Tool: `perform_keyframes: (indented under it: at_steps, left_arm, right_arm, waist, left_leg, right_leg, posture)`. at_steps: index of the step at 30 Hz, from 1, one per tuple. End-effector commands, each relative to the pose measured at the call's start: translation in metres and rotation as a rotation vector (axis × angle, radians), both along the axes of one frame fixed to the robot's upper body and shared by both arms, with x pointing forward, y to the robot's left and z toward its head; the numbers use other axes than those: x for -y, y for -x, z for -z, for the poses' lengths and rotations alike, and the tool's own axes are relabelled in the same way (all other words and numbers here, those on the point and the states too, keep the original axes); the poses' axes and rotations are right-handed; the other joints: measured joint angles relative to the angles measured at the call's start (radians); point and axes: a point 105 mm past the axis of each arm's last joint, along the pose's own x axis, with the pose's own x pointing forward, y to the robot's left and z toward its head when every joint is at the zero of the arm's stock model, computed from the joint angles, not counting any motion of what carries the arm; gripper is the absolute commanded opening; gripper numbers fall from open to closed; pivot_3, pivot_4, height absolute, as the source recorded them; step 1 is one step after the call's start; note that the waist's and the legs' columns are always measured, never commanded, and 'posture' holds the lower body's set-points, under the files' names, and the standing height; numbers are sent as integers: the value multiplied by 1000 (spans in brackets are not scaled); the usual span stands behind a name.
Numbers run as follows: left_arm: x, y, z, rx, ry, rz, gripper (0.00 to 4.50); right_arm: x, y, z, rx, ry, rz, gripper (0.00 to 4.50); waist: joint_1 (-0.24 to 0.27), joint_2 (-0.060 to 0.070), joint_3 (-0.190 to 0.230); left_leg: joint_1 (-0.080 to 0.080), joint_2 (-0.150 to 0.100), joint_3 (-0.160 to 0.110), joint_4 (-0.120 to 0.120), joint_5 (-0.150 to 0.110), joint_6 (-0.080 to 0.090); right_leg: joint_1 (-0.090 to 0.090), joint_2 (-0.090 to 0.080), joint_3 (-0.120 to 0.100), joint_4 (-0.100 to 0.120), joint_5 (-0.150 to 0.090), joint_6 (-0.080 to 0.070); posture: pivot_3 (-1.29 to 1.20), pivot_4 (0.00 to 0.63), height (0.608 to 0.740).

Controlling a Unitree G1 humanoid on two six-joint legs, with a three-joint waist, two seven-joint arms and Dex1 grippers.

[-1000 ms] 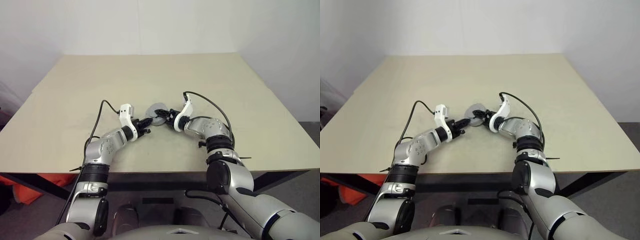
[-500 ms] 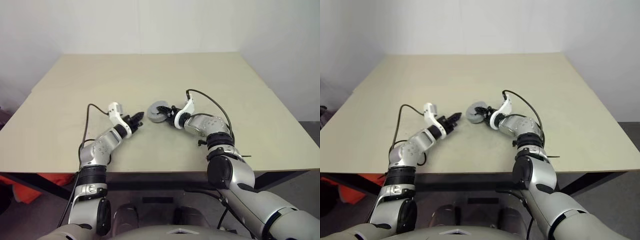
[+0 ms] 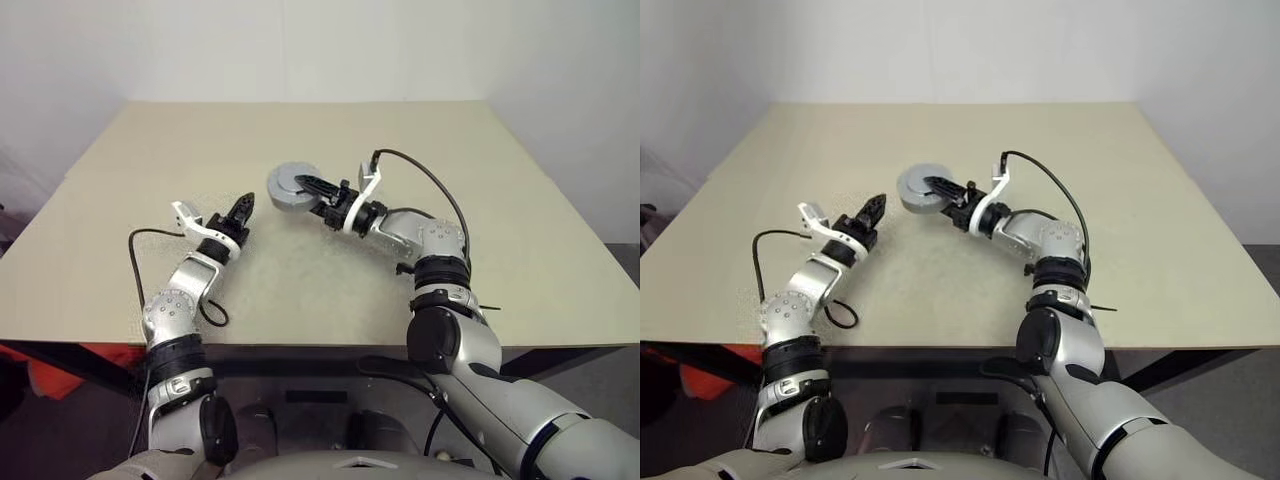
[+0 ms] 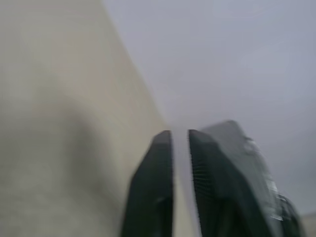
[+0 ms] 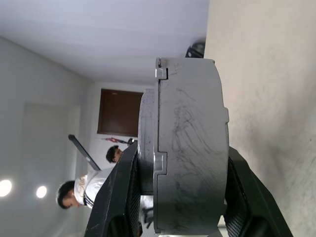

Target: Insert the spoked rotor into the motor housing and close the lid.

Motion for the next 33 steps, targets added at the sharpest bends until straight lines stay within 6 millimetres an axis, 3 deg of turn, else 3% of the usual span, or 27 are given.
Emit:
perform_keyframes:
  at_steps: [1,6,10,16,27,33]
  left_arm:
    - [0,16,-19,84,45,61,1978]
    - [6,33,-19,73,139,174,3666]
    - [13,38,-25,79,218,241,3666]
    - [28,29,-36,90,301,304,3666]
    - [48,14,-37,79,276,382,3666]
    - [45,12,-33,78,238,358,3666]
  right_arm:
    - [5,-2,-31,102,-53,9,2046]
    - [4,0,-31,105,-44,-1,2046]
    - [2,5,-33,115,-48,-41,2046]
    - [-5,24,-37,181,-27,-140,2046]
    - [-8,41,-41,251,-17,-186,2046]
    - [-6,39,-39,252,-5,-164,2046]
  waist:
    - [-1,0,0]
    - [0,0,0]
    - [0,0,0]
    - [4,0,0]
    - [1,0,0]
    - [4,0,0]
  left_leg:
    - [0,0,0,0,1,-1]
    - [1,0,0,0,1,-2]
    - [1,0,0,0,1,-2]
    - [0,-1,-1,0,1,-2]
    - [2,-1,-1,1,3,-4]
    - [2,-1,-1,1,3,-4]
  right_leg:
    - [0,0,0,0,0,0]
    - [0,0,0,0,0,1]
    - [0,0,0,0,1,2]
    - [1,0,0,0,1,2]
    - [2,1,0,0,4,8]
    - [2,0,0,0,4,8]
  posture:
    - [0,0,740]
    - [0,0,740]
    - [0,0,740]
    - [0,0,740]
    - [0,0,740]
    - [0,0,740]
